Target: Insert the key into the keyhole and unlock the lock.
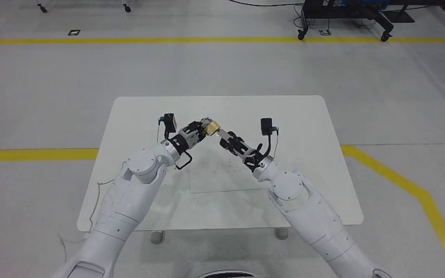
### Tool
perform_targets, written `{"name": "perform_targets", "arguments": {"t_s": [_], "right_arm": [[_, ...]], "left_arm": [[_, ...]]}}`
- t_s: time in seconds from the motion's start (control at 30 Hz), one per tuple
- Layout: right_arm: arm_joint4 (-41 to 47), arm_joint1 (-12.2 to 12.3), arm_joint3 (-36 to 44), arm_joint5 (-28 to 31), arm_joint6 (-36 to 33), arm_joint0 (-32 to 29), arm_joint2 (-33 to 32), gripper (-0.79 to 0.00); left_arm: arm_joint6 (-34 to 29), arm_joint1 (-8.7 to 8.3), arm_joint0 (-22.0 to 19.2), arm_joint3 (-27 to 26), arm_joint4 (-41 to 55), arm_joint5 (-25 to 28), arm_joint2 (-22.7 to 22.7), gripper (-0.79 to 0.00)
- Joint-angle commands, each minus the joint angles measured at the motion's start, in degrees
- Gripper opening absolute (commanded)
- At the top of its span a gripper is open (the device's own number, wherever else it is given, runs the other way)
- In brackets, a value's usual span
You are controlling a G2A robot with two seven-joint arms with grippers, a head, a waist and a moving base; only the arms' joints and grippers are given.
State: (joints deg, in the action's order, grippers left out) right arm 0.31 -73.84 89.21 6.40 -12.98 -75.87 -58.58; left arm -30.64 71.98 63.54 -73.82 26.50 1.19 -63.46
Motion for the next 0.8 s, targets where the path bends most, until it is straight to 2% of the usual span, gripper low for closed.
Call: {"name": "perform_targets", "arguments": {"t_s": [0.0, 0.27, 0.37, 0.4, 0.43, 0.47, 0.53, 0.77], "right_arm": [[0.2, 0.0, 0.0, 0.0, -0.4, -0.2, -0.2, -0.554], [4.1, -0.5, -1.5, -0.6, -2.4, 0.8, 0.2, -0.579], [8.5, -0.8, -2.7, -0.1, -4.7, 1.5, -0.3, -0.640], [10.4, -0.9, -3.1, 0.2, -5.5, 1.5, -0.4, -0.634], [12.3, -0.9, -3.5, 0.4, -6.3, 1.6, -0.7, -0.557], [13.2, -0.9, -3.8, 0.5, -6.8, 1.7, -0.9, -0.579], [17.3, -1.1, -4.6, 0.9, -9.1, 1.8, -1.4, -0.785], [24.7, -1.2, -7.1, 0.9, -14.2, 2.2, -2.6, -0.785]], "left_arm": [[0.1, 0.04, 0.1, -0.1, -0.3, 0.1, 0.1, -0.785], [0.1, 0.19, 0.2, -0.3, -1.2, 0.5, 0.1, -0.785], [-0.3, 0.19, 0.3, -0.4, -1.5, 0.7, 0.0, -0.785], [-0.4, 0.20, 0.3, -0.5, -1.7, 0.7, 0.0, -0.785], [-0.5, 0.21, 0.4, -0.5, -1.7, 0.8, 0.0, -0.785], [-0.6, 0.22, 0.4, -0.5, -1.7, 0.8, 0.0, -0.785], [-0.7, 0.24, 0.4, -0.6, -1.9, 0.9, -0.1, -0.785], [-1.2, 0.34, 0.5, -0.6, -2.2, 1.5, -0.2, -0.785]]}}
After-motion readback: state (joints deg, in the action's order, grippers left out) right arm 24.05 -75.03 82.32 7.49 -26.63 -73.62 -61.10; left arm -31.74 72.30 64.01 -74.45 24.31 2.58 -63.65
